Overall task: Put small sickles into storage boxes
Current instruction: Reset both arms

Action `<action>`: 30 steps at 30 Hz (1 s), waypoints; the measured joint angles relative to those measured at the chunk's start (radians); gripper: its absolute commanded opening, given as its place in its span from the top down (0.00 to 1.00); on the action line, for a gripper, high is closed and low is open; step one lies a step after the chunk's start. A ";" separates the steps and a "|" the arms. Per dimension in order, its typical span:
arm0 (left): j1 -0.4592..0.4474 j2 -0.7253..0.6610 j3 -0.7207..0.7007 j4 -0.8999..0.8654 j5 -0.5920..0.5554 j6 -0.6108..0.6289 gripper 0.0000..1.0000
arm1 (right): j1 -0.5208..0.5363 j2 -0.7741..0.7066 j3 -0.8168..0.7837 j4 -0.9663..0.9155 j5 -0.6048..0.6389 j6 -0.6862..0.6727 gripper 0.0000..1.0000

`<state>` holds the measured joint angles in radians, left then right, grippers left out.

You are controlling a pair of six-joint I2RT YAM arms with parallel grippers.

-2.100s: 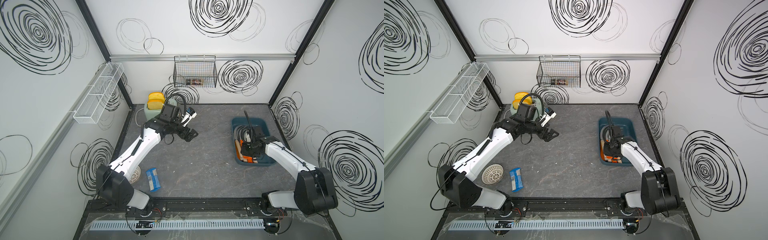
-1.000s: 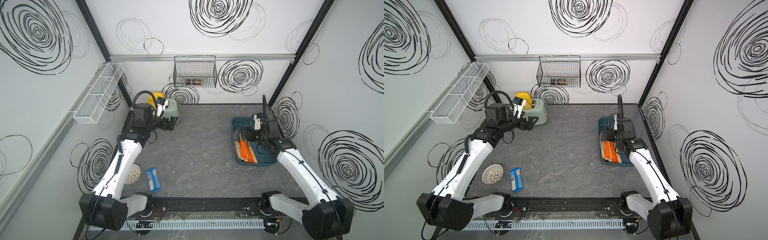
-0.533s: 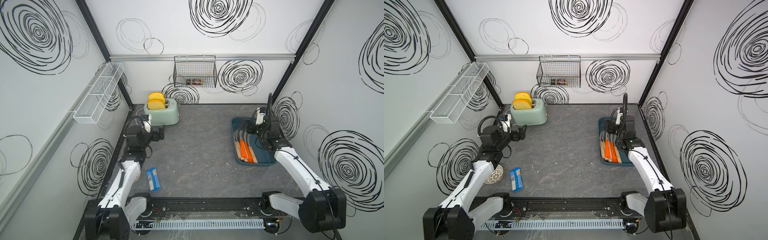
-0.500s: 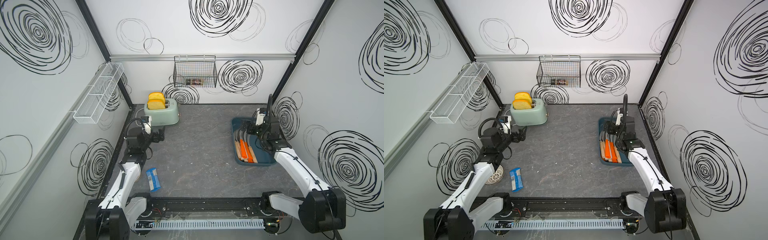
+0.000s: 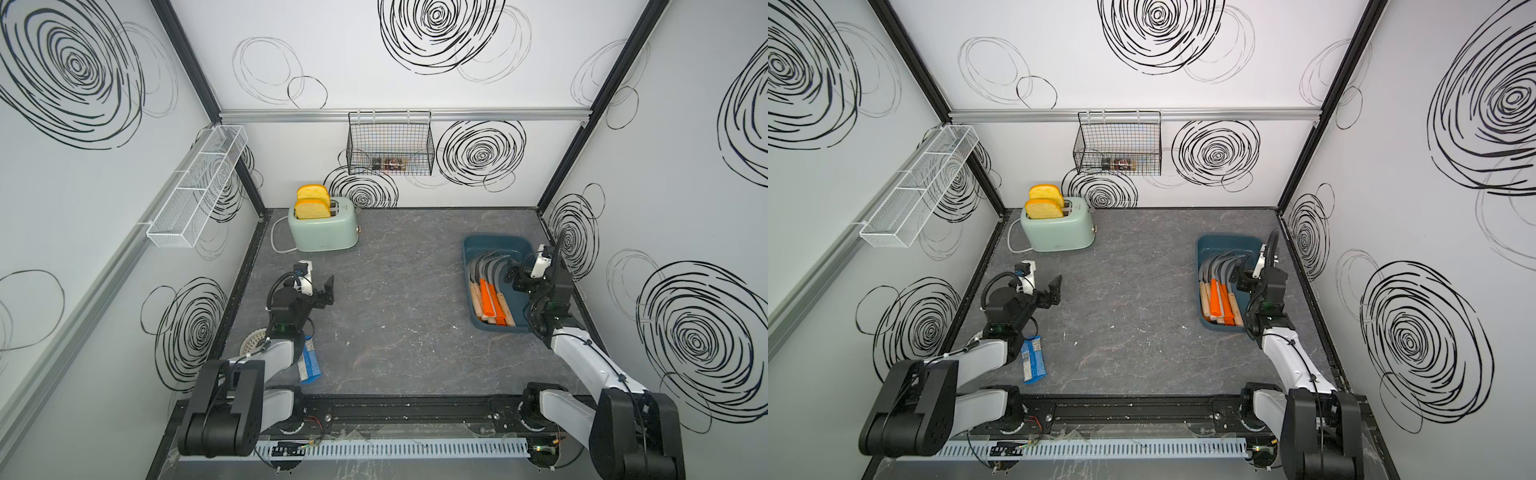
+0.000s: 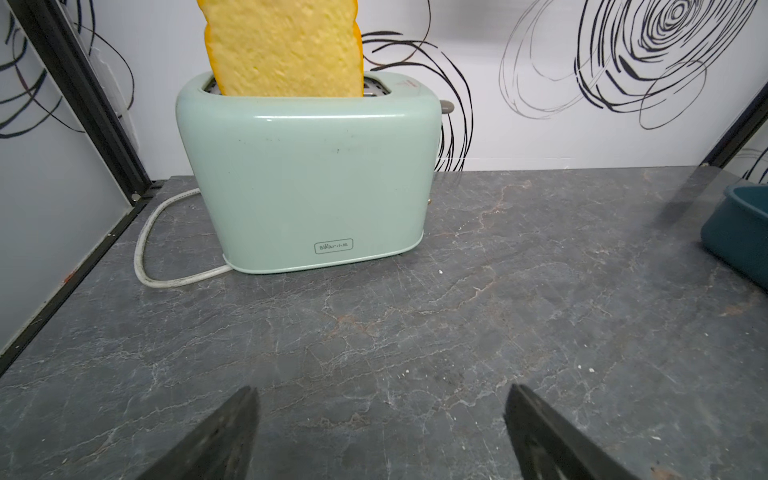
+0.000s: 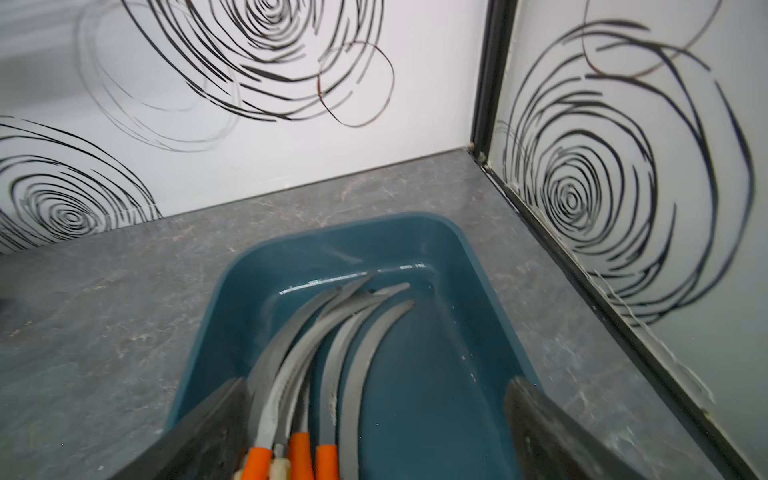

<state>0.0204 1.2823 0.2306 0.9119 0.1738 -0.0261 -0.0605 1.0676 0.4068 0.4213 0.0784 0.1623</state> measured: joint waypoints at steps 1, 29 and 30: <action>-0.006 0.019 -0.009 0.044 -0.007 0.004 0.04 | -0.010 0.005 -0.032 0.034 0.004 0.001 0.02; -0.033 0.179 -0.040 0.291 -0.131 0.010 0.04 | 0.077 0.420 -0.166 0.657 0.017 -0.081 0.02; -0.033 0.179 -0.040 0.291 -0.132 0.010 0.04 | 0.077 0.420 -0.166 0.657 0.017 -0.081 0.02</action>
<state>-0.0128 1.4609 0.1909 1.2034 0.0422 -0.0158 0.0170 1.4876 0.2405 1.0786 0.0952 0.0811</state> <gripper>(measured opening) 0.962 0.980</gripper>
